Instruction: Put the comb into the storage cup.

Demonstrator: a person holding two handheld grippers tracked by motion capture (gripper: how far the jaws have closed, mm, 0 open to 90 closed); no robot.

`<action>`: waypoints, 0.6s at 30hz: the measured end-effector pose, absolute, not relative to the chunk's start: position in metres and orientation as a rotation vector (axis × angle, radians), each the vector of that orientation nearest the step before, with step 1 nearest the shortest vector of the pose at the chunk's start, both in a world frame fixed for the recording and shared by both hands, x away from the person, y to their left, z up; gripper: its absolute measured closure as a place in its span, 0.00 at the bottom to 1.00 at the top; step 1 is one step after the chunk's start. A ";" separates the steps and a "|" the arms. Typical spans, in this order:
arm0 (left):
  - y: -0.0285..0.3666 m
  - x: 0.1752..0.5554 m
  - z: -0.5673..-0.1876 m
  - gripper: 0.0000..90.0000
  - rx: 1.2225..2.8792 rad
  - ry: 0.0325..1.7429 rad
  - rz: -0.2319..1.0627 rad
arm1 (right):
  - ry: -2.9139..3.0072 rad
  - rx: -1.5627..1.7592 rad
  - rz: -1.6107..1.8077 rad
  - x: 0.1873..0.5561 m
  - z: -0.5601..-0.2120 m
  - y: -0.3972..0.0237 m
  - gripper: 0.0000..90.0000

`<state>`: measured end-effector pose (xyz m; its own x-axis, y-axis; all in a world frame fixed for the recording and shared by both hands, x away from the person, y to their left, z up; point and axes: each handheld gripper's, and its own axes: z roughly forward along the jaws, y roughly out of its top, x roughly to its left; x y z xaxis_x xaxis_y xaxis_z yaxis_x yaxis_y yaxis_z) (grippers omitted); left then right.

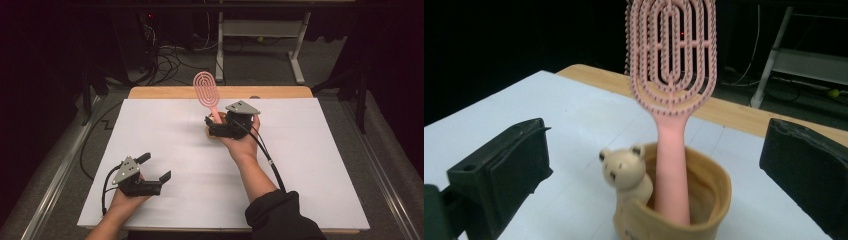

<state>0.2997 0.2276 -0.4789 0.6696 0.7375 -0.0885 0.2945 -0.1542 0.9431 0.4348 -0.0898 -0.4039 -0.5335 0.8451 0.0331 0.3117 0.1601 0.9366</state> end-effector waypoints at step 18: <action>0.230 0.300 -0.478 0.00 1.731 0.857 0.486 | 2.003 1.101 1.326 0.381 -0.453 -0.140 0.00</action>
<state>0.2998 0.2303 -0.4780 0.6554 0.7494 -0.0942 0.3039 -0.1474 0.9412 0.3814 -0.1401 -0.4531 -0.5519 0.8334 0.0301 0.3533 0.2009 0.9137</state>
